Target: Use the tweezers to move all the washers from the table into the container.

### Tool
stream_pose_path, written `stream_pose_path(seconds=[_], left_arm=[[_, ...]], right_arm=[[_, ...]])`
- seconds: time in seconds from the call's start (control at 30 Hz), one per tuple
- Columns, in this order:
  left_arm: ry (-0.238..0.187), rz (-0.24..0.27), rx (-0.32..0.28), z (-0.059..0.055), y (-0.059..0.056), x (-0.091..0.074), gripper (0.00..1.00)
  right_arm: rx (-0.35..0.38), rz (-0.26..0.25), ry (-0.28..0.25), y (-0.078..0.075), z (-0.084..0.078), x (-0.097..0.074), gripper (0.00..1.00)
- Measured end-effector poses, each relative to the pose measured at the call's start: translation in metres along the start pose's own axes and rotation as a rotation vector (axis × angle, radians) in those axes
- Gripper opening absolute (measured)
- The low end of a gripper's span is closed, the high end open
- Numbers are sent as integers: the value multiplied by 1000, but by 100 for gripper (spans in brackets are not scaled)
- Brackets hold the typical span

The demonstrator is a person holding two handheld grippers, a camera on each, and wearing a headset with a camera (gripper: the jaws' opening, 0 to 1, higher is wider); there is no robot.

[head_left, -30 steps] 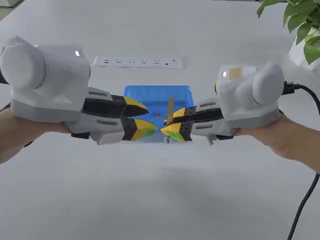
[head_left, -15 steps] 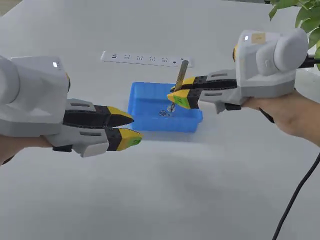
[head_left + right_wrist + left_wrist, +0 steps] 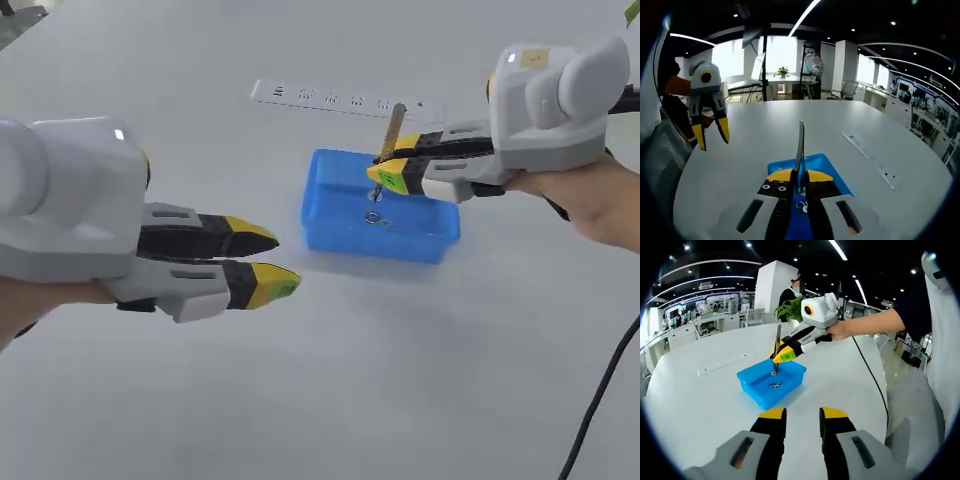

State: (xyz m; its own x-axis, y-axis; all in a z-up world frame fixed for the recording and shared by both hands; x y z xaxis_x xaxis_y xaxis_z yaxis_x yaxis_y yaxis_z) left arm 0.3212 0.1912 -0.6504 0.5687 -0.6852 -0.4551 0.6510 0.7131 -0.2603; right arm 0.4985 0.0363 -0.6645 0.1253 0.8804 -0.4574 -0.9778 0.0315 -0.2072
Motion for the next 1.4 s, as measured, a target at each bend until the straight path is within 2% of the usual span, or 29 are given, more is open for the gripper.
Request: stream_pose_path(seconds=[0.17,0.27,0.4,0.6,1.0,1.4], left_arm=[[23,12,6,-10,5,-3,43],[20,19,-1,-12,7,-4,51],[1,42,-4,-10,8,-4,56],[-7,48,-3,-7,7,-4,72],[1,57,-15,-9,5,-2,78],[-6,65,-31,-8,4,-7,78]], right_arm=[[4,11,15,-2,-8,12,9],[7,16,21,-4,-13,17,10],[12,30,34,-4,-22,22,10],[11,31,43,-6,-29,25,10],[23,58,46,1,-34,26,10],[59,40,29,-1,-35,24,10]])
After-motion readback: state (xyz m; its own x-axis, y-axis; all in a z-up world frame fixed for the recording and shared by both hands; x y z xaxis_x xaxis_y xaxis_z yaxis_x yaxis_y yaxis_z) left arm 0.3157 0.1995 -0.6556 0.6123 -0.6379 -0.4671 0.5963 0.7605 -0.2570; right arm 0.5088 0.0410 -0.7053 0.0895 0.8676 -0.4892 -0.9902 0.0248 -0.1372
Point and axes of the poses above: the centre of the closed fingertips' face, and the gripper's own axes: x roughly forward along the fingers, y roughly to its left, z roughly out of its top, the point moved 9 cm from there along -x, roughly backward along the fingers, and after that the axes turned 9 degrees about -x, right-handed, at the moved point
